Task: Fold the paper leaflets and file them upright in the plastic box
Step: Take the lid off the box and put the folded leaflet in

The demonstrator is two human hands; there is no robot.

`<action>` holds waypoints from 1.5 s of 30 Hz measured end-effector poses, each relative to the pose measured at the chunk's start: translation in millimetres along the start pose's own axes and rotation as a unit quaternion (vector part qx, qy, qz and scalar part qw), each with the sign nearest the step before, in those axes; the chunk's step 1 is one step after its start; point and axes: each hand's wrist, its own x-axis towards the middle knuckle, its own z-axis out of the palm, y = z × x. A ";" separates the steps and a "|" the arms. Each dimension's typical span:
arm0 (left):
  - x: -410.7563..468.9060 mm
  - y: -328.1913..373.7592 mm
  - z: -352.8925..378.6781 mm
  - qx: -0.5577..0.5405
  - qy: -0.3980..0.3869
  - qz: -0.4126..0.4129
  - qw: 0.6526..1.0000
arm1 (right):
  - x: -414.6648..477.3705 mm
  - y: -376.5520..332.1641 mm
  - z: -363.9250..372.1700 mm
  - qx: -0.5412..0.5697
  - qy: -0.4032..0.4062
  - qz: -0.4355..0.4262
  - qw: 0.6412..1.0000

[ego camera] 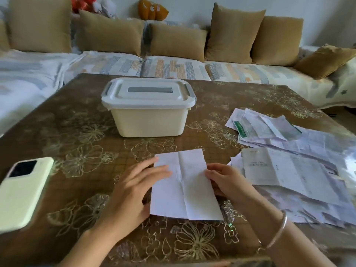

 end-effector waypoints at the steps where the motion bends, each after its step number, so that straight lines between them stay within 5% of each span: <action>1: -2.5 -0.9 0.9 -0.008 -0.009 0.002 1.000 | 1.1 3.8 0.2 -0.023 0.013 -0.021 0.999; 5: -9.4 3.7 4.8 -0.041 0.001 -0.029 0.999 | -4.8 15.2 -15.9 -0.206 0.120 -0.198 0.951; 7: -10.1 11.8 3.5 -0.056 0.024 -0.045 0.997 | -18.3 18.7 -21.4 -0.275 0.080 -0.261 0.922; 12: -10.3 30.7 2.0 -0.067 0.037 -0.133 0.988 | -43.3 39.9 -27.7 -0.341 -0.027 -0.247 0.907; 21: -4.1 35.7 16.4 -0.066 0.021 -0.237 0.969 | -23.7 51.3 2.9 -0.323 0.159 -0.294 0.885; 28: -4.6 33.8 18.7 0.053 0.043 -0.191 0.979 | -19.6 56.8 5.3 -0.371 0.182 -0.322 0.852; 37: -3.6 32.9 25.3 0.070 0.023 -0.111 0.991 | -11.7 50.5 -4.7 -0.457 0.105 -0.370 0.802; 41: -4.3 25.7 26.8 0.015 0.019 -0.141 0.990 | -4.2 44.6 -16.8 -0.460 -0.017 -0.423 0.781; 45: 0.0 24.5 23.1 0.001 -0.007 -0.155 0.988 | 1.3 40.5 -20.0 -0.489 -0.035 -0.477 0.729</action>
